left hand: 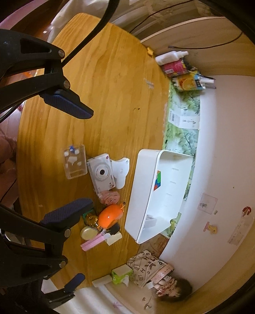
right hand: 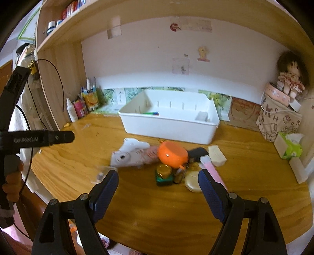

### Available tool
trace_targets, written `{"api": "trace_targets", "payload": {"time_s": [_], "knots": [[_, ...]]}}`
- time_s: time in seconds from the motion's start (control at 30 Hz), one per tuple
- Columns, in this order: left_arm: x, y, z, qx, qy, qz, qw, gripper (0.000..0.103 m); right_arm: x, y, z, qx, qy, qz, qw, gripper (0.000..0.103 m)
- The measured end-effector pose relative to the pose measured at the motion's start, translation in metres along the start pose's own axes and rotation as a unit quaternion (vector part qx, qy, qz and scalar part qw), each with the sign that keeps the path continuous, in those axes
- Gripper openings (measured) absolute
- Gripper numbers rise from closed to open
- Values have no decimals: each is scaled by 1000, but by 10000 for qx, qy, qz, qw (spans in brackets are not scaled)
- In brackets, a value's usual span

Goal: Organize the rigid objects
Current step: 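Withdraw both tools from the bin back toward the desk items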

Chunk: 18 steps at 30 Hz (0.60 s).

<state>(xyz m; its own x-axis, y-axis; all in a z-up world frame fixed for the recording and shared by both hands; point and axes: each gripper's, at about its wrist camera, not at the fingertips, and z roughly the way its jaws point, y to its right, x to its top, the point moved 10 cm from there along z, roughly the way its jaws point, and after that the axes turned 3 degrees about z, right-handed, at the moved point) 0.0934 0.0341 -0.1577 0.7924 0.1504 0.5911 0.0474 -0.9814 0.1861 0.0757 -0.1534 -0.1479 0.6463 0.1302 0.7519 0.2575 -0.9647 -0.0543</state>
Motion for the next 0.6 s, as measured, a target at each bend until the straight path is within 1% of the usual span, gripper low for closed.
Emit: {"api": "trace_targets", "payload": {"time_s": [0.13, 0.2, 0.3, 0.43, 0.6], "knots": [[-5, 16, 11, -62, -184, -318, 9993, 85, -5, 18, 8, 34, -181, -103, 9998, 84], [-7, 23, 16, -74, -228, -448, 9987, 85, -5, 27, 13, 139, -302, -164, 9993, 84], [-12, 39, 26, -38, -373, -635, 9973, 85, -4, 40, 18, 272, -368, -279, 9986, 84], [-15, 60, 38, -51, -492, -744, 9960, 85, -1, 57, 28, 444, -495, -434, 9968, 84], [-17, 85, 51, 11, -554, -824, 9951, 85, -3, 79, 45, 513, -748, -643, 9938, 84]]}}
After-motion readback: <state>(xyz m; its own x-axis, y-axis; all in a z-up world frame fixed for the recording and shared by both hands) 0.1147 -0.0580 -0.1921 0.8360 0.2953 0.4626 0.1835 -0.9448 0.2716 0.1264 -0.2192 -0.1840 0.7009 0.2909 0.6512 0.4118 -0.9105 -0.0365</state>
